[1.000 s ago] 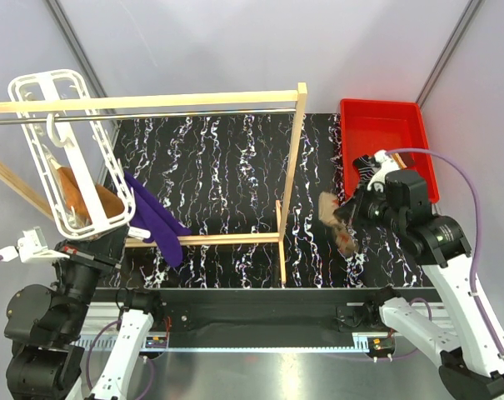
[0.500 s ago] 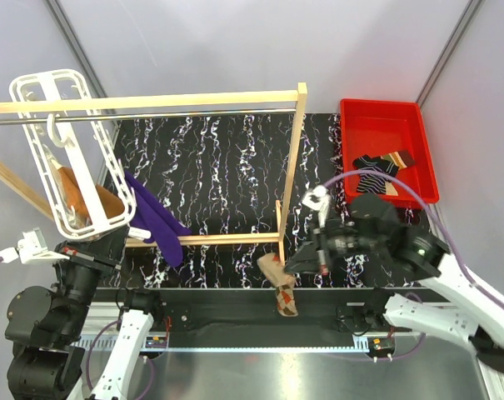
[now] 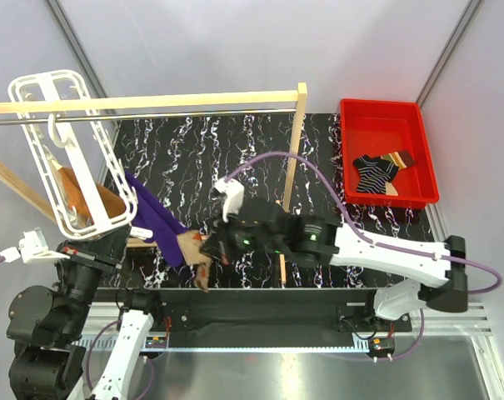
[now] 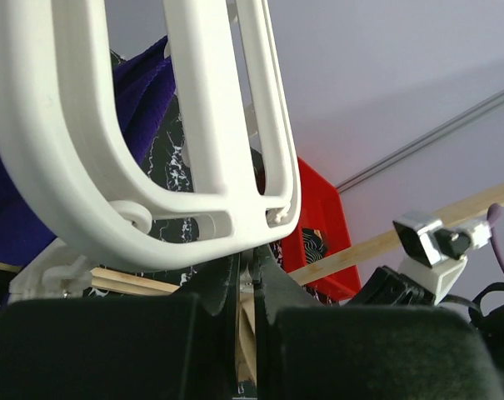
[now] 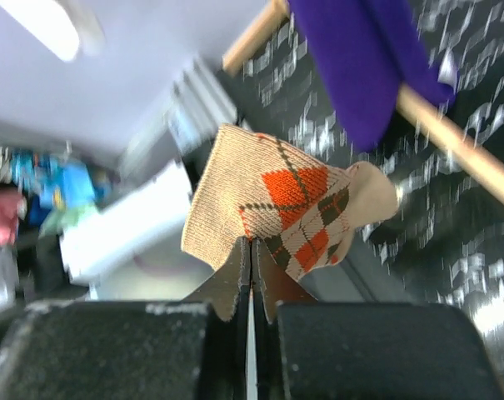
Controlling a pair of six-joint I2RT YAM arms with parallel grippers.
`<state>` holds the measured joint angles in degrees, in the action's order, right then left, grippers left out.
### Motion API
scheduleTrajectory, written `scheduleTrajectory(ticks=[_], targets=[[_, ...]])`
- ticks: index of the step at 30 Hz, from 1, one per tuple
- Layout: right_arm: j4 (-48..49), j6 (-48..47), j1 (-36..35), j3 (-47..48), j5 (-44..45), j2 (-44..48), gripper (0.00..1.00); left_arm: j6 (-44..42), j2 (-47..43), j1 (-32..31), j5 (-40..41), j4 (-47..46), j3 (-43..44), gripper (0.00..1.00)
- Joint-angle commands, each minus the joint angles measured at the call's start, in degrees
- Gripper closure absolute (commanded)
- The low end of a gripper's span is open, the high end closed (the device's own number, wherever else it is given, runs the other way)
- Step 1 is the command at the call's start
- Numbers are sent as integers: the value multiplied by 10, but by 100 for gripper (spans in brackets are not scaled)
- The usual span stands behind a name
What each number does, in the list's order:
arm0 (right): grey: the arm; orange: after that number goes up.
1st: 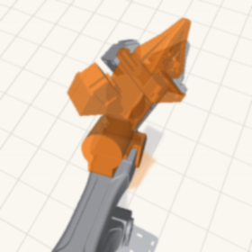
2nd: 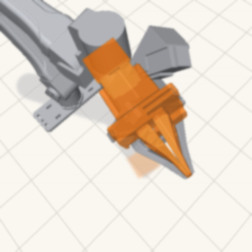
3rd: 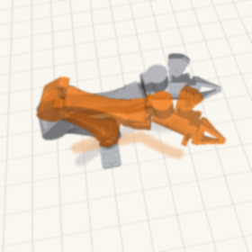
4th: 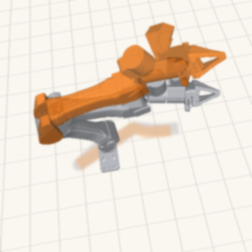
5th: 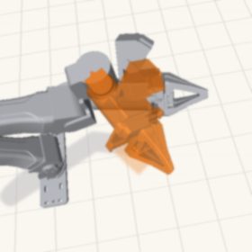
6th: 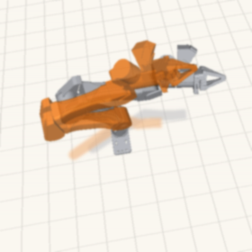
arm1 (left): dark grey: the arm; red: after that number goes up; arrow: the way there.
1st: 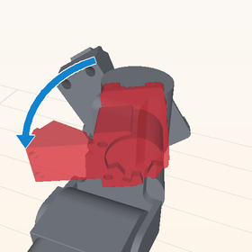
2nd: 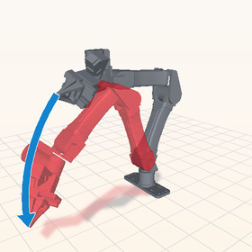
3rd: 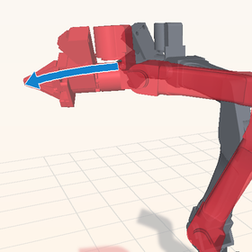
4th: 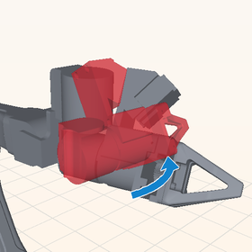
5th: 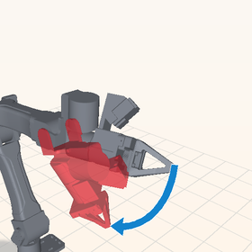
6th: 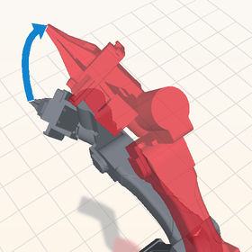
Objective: Clip the socks to the hanger
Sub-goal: Pick up the sock from the bin, then clamp the sock onto the hanger.
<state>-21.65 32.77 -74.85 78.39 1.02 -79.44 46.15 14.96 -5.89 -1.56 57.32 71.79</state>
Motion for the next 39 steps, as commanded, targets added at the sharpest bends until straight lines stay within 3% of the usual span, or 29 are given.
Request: scheduleTrajectory(ticks=[1,14,39], targets=[[42,-9,-12,86,120,-48,100,1,-5,0,-28,41,0,100],[34,-23,-14,191,104,-126,100,-4,-5,0,-27,45,5,100],[61,7,-15,219,15,-150,100,-4,-5,1,-28,39,-3,100]])
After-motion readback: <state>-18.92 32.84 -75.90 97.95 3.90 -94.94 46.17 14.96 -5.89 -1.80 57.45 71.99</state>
